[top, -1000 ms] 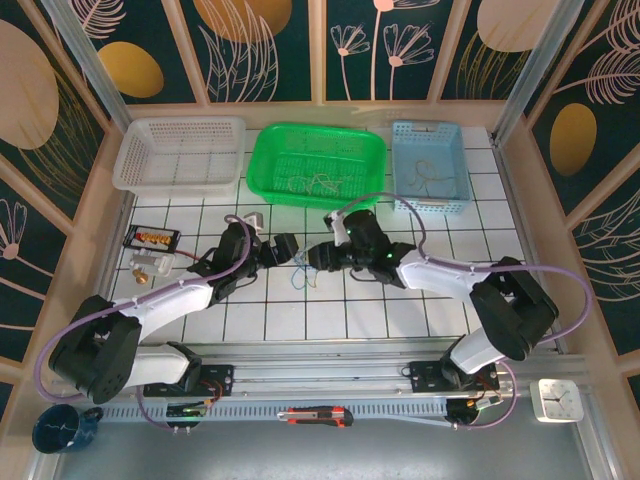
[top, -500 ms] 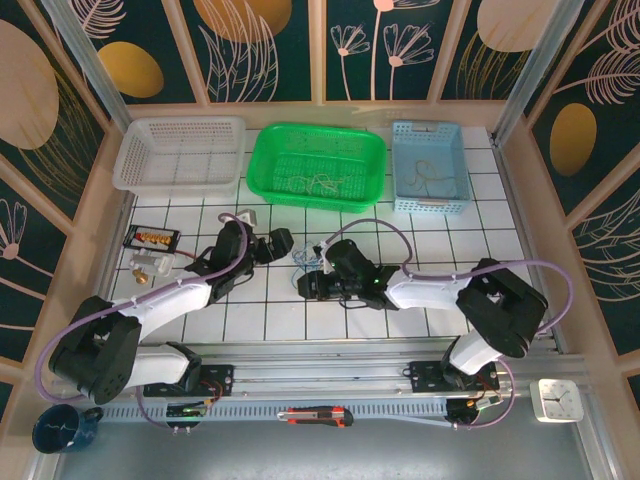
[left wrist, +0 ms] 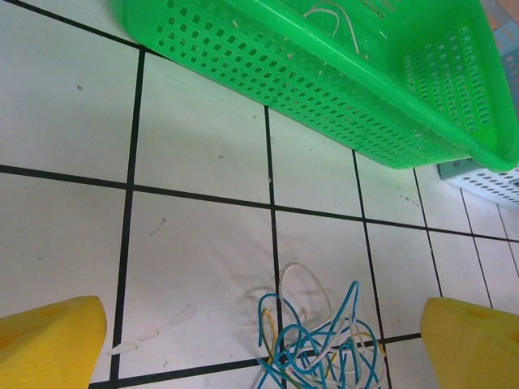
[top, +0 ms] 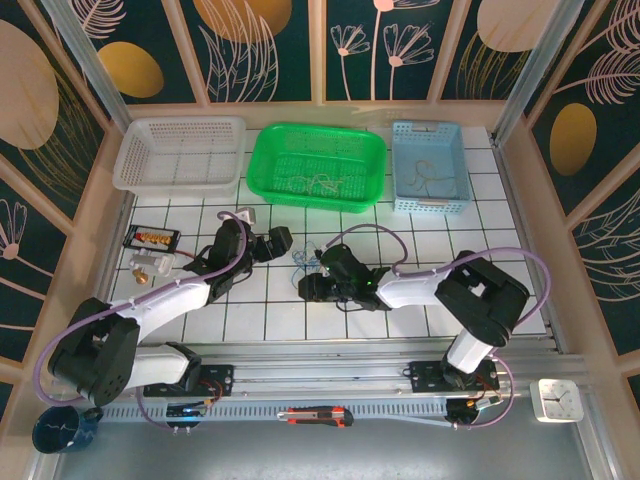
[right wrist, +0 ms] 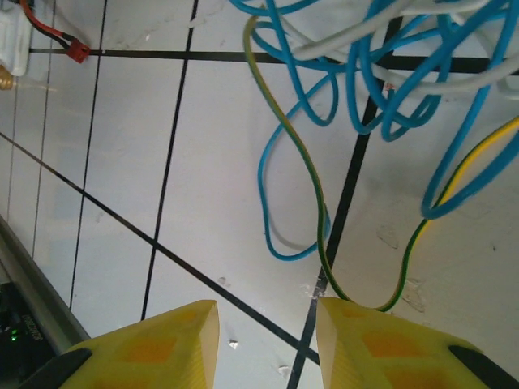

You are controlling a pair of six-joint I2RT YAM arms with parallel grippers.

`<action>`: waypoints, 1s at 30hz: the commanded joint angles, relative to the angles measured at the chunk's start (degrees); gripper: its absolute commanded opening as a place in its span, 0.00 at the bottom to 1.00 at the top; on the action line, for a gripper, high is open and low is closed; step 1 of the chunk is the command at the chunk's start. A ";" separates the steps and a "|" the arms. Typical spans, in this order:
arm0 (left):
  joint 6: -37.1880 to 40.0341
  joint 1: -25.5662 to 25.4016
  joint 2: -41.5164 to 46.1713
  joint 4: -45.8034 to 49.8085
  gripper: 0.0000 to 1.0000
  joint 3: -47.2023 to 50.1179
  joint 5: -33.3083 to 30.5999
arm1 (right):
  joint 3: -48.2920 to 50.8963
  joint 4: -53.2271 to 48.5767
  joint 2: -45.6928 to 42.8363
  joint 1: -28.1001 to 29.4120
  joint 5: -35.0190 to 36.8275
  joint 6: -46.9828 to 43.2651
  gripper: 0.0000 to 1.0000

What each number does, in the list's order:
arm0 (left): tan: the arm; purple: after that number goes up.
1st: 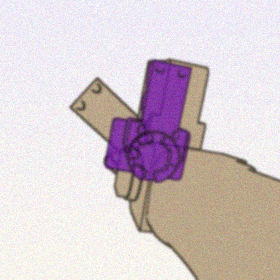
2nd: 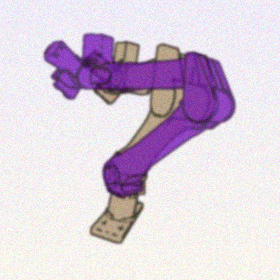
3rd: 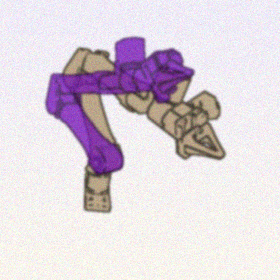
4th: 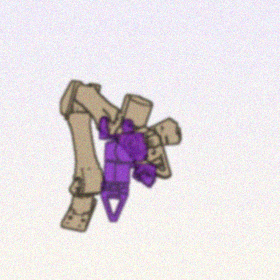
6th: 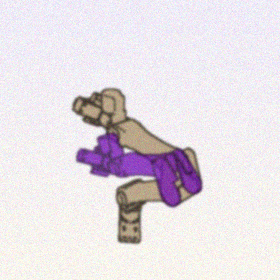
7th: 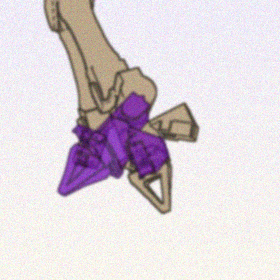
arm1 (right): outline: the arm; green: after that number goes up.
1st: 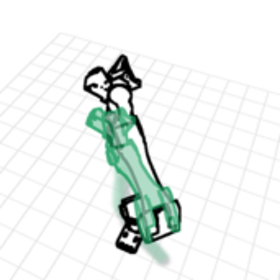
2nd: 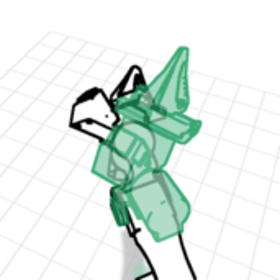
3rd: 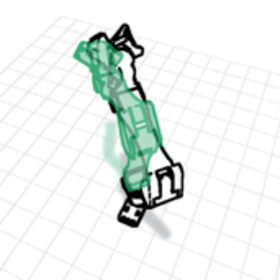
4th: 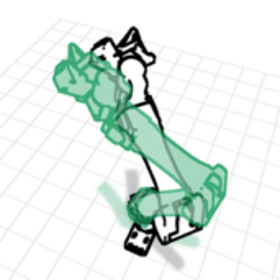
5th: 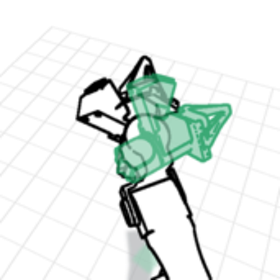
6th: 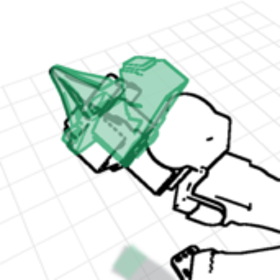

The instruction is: Untangle the cables

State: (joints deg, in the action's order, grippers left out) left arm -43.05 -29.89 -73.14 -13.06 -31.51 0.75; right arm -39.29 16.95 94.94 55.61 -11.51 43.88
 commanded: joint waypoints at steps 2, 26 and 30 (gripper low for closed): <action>1.40 0.45 1.34 -0.96 0.99 -0.75 -0.71 | -2.77 -0.34 1.53 0.22 2.72 0.69 0.37; 1.10 0.53 1.19 -2.84 0.99 -0.22 -0.01 | -2.72 -3.84 -0.23 -0.29 3.51 0.69 0.37; 1.00 0.53 0.64 -3.22 0.99 -0.40 0.31 | -2.69 -4.03 0.07 -0.29 3.44 0.61 0.37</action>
State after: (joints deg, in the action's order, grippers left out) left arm -42.65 -29.89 -72.58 -13.98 -31.51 0.84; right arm -42.96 14.59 96.14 54.87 -9.80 44.05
